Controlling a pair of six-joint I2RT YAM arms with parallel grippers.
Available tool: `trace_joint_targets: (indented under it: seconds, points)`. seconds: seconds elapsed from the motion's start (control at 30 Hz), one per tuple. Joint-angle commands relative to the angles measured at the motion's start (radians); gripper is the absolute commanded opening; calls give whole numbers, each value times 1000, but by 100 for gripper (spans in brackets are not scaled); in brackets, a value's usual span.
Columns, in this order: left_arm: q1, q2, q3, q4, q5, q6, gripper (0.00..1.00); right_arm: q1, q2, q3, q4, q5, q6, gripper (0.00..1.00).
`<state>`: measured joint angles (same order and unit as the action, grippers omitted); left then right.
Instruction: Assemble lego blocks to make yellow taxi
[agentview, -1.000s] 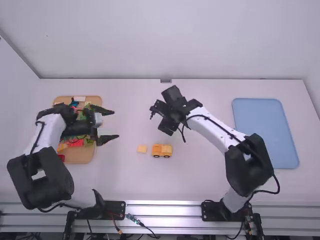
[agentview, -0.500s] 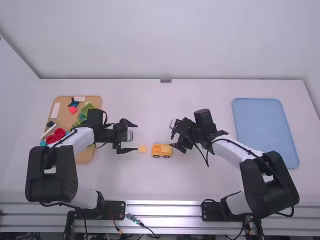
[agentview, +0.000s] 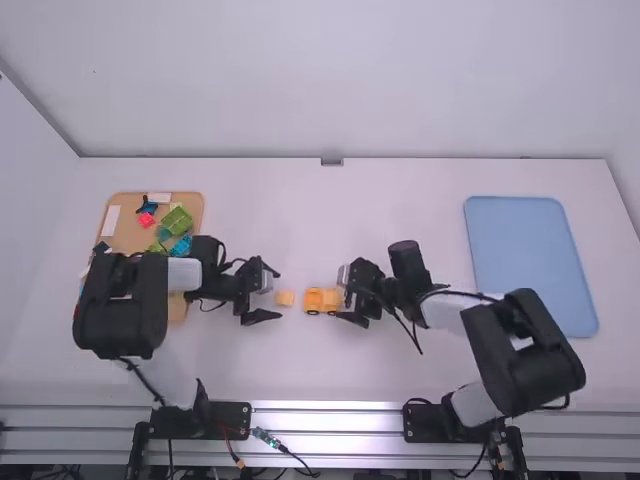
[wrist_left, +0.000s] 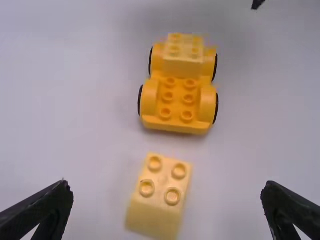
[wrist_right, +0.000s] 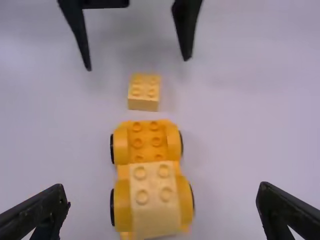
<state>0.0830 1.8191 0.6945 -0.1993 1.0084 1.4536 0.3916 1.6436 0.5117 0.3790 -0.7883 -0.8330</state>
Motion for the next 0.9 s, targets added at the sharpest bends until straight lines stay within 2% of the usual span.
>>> trace_joint_targets:
  seconds: [0.0, 0.13, 0.33, 0.67, 0.87]
  points:
    - [-3, 46, 20, -5, 16, 52, 99, 11, 62, -15, 24, -22, -2, 99]
    - [-11, 79, 35, -6, 9, 52, 100, 12, 130, -12, 68, -23, -2, 99]
    - [-25, 111, 61, -1, -4, 52, 93, 0, 212, -15, 173, -35, 88, 99]
    - [-94, 111, 64, 52, -61, 32, 83, 47, 293, -13, 288, -22, 97, 99]
    - [-97, 111, 64, 73, -63, 13, 78, 39, 356, -8, 369, -68, 96, 99]
